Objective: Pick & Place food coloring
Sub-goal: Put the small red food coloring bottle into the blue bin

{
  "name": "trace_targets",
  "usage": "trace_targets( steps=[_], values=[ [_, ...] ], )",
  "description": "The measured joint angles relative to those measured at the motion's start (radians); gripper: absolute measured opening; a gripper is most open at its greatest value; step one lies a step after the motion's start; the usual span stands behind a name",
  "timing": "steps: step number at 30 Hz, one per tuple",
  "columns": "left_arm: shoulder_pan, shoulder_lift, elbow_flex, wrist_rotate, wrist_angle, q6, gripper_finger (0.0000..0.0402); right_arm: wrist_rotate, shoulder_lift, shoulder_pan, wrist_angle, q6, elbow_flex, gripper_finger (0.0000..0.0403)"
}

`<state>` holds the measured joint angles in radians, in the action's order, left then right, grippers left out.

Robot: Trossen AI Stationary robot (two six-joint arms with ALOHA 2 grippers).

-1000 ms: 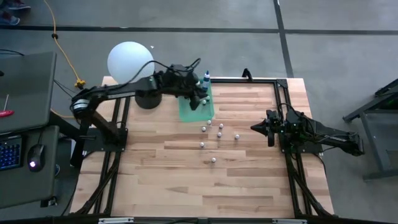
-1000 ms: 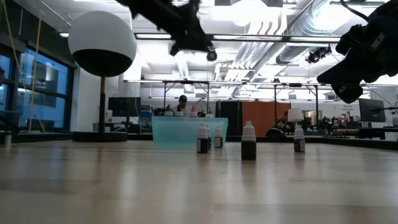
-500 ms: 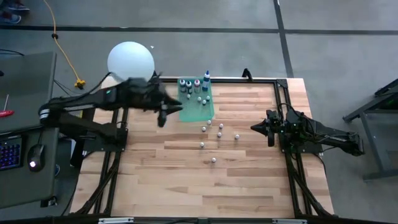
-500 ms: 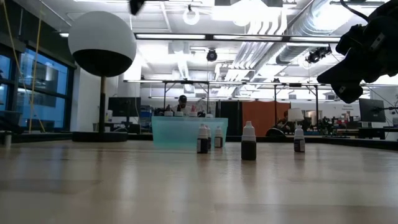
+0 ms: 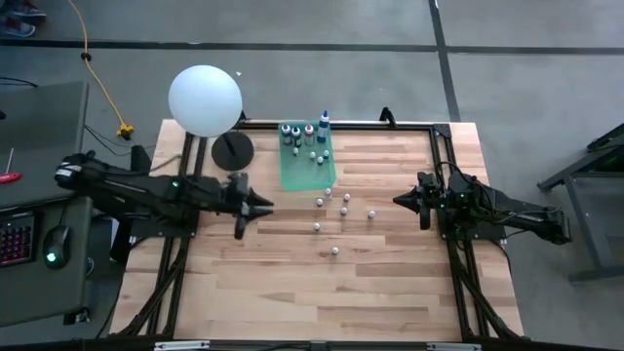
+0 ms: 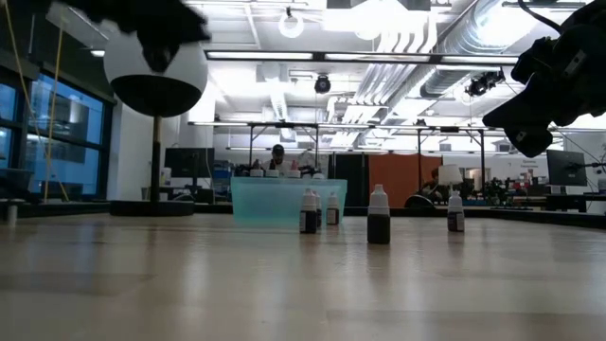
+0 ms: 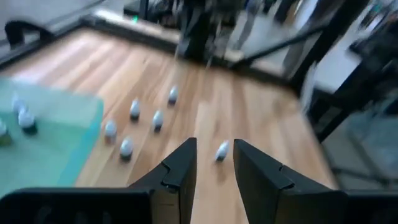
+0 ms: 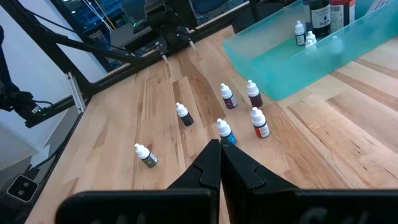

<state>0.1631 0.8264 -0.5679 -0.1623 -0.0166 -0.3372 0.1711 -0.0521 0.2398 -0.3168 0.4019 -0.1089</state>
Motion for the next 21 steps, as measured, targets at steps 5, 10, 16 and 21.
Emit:
trace_targets(
  steps=[5, 10, 16, 21],
  values=[
    [0.017, 0.125, 0.079, 0.006, 0.099, 0.002, 0.0104, 0.000, 0.000, 0.000, 0.000, 0.000, 0.000, 0.0000],
    [0.014, 0.282, 0.094, 0.075, 0.207, 0.113, 0.0104, 0.000, 0.000, 0.000, 0.000, 0.000, 0.000, 0.0000],
    [0.014, 0.438, 0.093, 0.127, 0.393, 0.320, 0.0104, 0.000, 0.000, 0.000, 0.000, -0.001, 0.000, 0.0000],
    [0.014, 0.545, 0.091, 0.116, 0.483, 0.339, 0.0104, 0.000, 0.000, 0.000, 0.000, -0.001, 0.000, 0.0000]
  ],
)
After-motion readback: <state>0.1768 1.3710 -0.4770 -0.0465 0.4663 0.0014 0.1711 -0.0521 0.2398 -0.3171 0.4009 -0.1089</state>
